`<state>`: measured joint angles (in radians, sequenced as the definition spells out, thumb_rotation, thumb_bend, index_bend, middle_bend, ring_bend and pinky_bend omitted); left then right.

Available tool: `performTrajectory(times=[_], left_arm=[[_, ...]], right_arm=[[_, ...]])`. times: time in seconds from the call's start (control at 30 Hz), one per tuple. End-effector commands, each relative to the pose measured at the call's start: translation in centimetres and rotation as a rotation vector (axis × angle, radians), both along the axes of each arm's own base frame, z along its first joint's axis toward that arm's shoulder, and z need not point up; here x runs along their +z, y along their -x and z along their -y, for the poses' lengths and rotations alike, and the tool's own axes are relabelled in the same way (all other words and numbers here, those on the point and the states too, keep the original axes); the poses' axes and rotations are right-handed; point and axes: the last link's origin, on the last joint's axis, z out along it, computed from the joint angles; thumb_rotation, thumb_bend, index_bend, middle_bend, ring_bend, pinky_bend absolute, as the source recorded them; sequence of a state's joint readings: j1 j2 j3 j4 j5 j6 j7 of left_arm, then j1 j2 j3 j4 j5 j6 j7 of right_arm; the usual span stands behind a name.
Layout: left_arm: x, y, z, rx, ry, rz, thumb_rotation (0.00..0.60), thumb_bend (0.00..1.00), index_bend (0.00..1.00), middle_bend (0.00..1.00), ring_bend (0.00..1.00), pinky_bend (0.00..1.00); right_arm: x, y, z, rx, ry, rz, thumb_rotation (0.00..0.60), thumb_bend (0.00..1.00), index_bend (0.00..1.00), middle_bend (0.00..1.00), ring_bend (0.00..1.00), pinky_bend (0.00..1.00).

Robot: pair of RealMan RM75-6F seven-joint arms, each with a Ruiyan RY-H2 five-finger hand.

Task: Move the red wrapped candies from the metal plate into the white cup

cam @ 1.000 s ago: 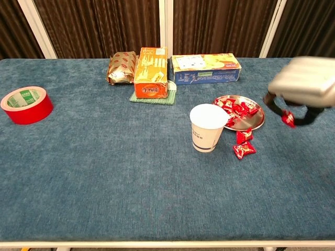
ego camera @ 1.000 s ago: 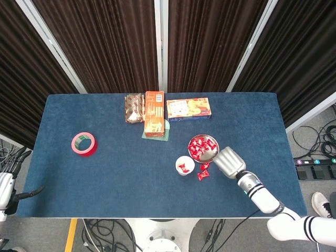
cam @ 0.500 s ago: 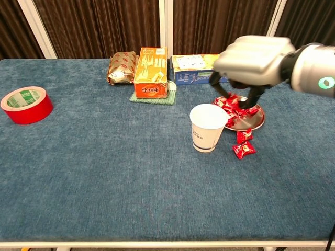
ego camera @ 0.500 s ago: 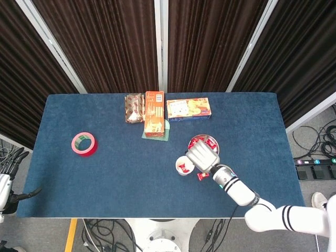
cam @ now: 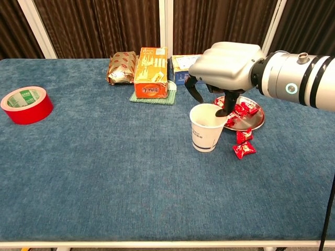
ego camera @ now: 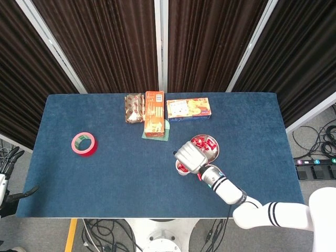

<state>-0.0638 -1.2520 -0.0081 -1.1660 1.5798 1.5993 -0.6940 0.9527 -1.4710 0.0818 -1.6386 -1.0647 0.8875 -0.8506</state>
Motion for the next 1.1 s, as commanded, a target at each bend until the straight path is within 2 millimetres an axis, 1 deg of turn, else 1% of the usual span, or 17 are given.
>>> performTrajectory(times=[0.03, 0.17, 0.27, 0.3, 0.4, 0.5, 0.6, 0.73, 1.1], left_arm=[[0.0, 0.0, 0.0, 0.0, 0.002, 0.003, 0.6, 0.14, 0.13, 0.08, 0.03, 0.11], [-0.1, 0.0, 0.0, -0.002, 0.003, 0.005, 0.6, 0.14, 0.13, 0.08, 0.03, 0.11], [-0.1, 0.0, 0.1, -0.002, -0.001, 0.006, 0.6, 0.14, 0.13, 0.08, 0.03, 0.11], [0.0, 0.1, 0.1, 0.0, -0.001, 0.005, 0.6, 0.14, 0.13, 0.08, 0.03, 0.11], [0.0, 0.2, 0.2, 0.004, 0.001, 0.005, 0.6, 0.14, 0.13, 0.08, 0.03, 0.11], [0.0, 0.1, 0.2, 0.0, 0.0, 0.004, 0.6, 0.14, 0.13, 0.08, 0.03, 0.11], [0.0, 0.1, 0.1, -0.002, 0.001, 0.003, 0.6, 0.14, 0.13, 0.08, 0.03, 0.11], [0.0, 0.0, 0.1, -0.004, 0.0, 0.003, 0.6, 0.14, 0.13, 0.08, 0.03, 0.11], [0.1, 0.2, 0.0, 0.002, -0.002, 0.004, 0.6, 0.14, 0.13, 0.07, 0.03, 0.11]], right_arm=[[0.6, -0.1, -0.1, 0.002, 0.009, 0.019, 0.6, 0.1, 0.48, 1.0, 1.0, 1.0], [1.7, 0.3, -0.6, -0.01, 0.023, 0.04, 0.6, 0.1, 0.48, 1.0, 1.0, 1.0], [2.3, 1.8, -1.2, -0.051, 0.024, 0.049, 0.6, 0.1, 0.48, 1.0, 1.0, 1.0], [2.4, 2.6, -1.3, -0.073, 0.022, 0.045, 0.6, 0.1, 0.48, 1.0, 1.0, 1.0], [2.4, 4.6, -1.4, -0.132, 0.012, 0.034, 0.6, 0.1, 0.48, 1.0, 1.0, 1.0], [2.0, 6.4, -1.6, -0.181, -0.007, 0.015, 0.6, 0.1, 0.48, 1.0, 1.0, 1.0], [1.5, 7.6, -1.6, -0.203, -0.023, -0.006, 0.6, 0.1, 0.48, 1.0, 1.0, 1.0], [0.8, 8.3, -1.8, -0.215, -0.045, -0.023, 0.6, 0.1, 0.48, 1.0, 1.0, 1.0], [-0.9, 8.8, -2.2, -0.223, -0.086, -0.054, 0.6, 0.11, 0.48, 1.0, 1.0, 1.0]])
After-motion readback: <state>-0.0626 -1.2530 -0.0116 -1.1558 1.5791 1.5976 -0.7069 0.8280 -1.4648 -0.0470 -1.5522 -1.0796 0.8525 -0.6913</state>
